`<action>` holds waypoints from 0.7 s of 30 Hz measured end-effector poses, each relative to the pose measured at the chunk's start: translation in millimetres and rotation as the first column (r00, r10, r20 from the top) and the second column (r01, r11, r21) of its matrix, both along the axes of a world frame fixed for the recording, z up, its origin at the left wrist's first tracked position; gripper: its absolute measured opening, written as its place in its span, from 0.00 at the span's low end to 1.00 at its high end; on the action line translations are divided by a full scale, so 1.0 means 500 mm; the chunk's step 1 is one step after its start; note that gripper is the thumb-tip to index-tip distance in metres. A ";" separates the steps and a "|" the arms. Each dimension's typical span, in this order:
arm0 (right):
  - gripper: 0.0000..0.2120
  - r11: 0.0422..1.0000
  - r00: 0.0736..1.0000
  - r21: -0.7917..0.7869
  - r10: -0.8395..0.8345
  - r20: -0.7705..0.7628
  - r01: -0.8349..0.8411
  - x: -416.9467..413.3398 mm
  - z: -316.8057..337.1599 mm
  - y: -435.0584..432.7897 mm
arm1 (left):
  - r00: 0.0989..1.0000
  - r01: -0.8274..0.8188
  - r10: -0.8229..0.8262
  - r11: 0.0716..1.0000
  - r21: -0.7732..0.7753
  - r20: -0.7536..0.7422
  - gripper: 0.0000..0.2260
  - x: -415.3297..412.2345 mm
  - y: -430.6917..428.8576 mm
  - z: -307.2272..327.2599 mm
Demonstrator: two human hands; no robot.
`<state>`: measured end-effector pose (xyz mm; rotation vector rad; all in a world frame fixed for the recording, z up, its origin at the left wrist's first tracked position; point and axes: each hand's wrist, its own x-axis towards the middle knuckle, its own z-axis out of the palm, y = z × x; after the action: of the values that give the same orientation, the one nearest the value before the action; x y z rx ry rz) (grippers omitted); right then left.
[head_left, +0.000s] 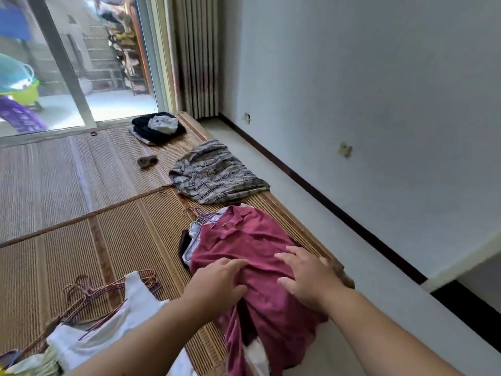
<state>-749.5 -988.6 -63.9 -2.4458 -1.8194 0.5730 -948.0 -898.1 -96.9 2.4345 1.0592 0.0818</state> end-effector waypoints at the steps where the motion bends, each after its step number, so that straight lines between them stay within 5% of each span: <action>1: 0.27 1.000 1.000 -0.010 0.018 -0.009 -0.018 0.025 -0.006 0.040 | 1.000 -0.014 0.014 1.000 -0.006 -0.008 0.26 0.023 0.031 -0.004; 13: 0.26 0.943 0.944 -0.074 0.318 -0.090 -0.325 0.263 -0.066 0.384 | 0.944 -0.325 0.322 0.945 -0.038 -0.073 0.25 0.222 0.257 -0.040; 21: 0.26 0.786 0.795 -0.117 0.600 -0.093 -0.607 0.417 -0.123 0.611 | 0.768 -0.640 0.633 0.762 -0.100 -0.096 0.23 0.357 0.328 -0.097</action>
<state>-541.0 -683.2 -125.6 -1.8362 -2.6261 0.8030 -769.3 -734.1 -145.4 1.8647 1.8238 0.1624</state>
